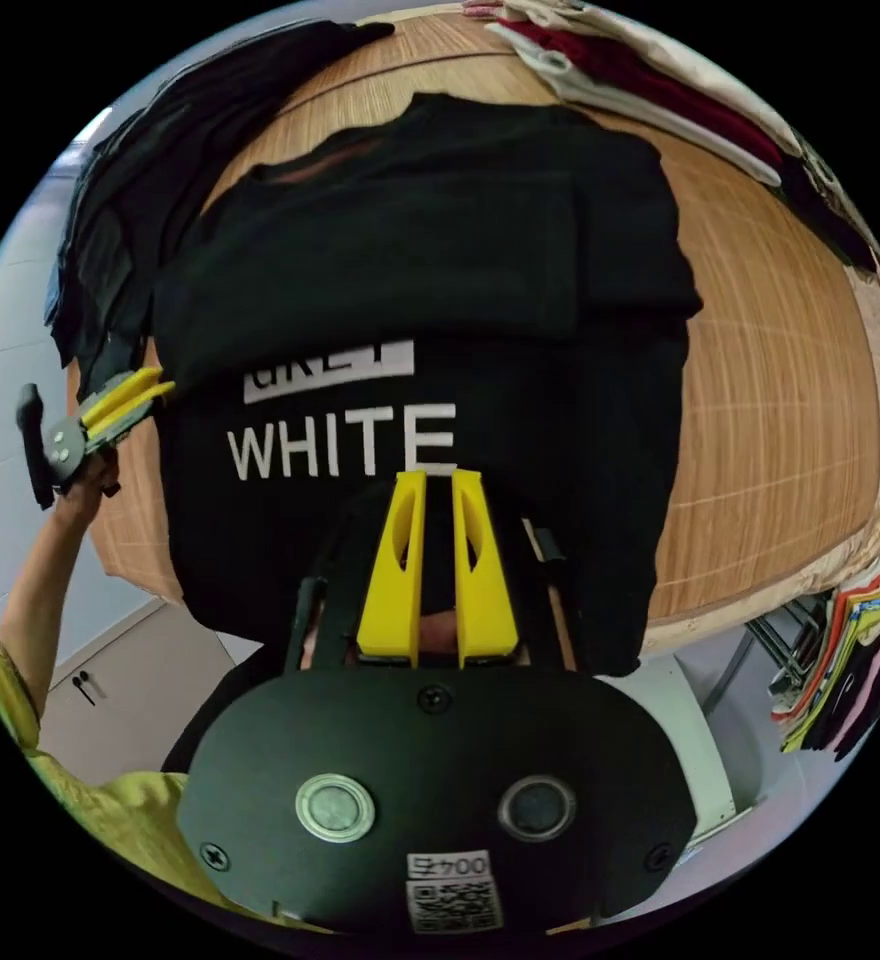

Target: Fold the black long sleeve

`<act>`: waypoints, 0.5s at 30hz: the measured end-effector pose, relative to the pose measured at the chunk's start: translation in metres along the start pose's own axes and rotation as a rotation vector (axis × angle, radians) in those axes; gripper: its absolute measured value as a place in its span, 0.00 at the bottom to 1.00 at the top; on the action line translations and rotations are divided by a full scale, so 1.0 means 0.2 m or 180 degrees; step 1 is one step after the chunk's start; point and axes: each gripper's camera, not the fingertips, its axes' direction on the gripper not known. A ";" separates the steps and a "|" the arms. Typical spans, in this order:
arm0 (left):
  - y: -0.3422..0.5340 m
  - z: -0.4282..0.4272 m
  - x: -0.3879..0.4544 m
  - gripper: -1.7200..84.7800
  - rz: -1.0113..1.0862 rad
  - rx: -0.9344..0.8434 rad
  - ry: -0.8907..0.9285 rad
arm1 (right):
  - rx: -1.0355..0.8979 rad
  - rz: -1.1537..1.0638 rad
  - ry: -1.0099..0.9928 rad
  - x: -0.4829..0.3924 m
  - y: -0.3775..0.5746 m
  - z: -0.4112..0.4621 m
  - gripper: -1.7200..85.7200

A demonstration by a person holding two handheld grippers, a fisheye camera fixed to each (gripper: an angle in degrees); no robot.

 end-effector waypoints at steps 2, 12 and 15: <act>-0.03 -0.01 -0.04 0.12 -0.0017 -0.0062 0.0091 | 0.0144 -0.0116 0.0130 0.00 0.02 0.04 0.09; -0.16 -0.28 0.19 0.11 0.0052 0.0061 0.0213 | 0.0205 0.0020 -0.0100 0.15 0.04 0.02 0.07; -0.28 -0.30 0.39 0.12 0.0279 0.0131 0.0272 | 0.0193 0.0010 -0.0142 0.20 0.05 0.01 0.07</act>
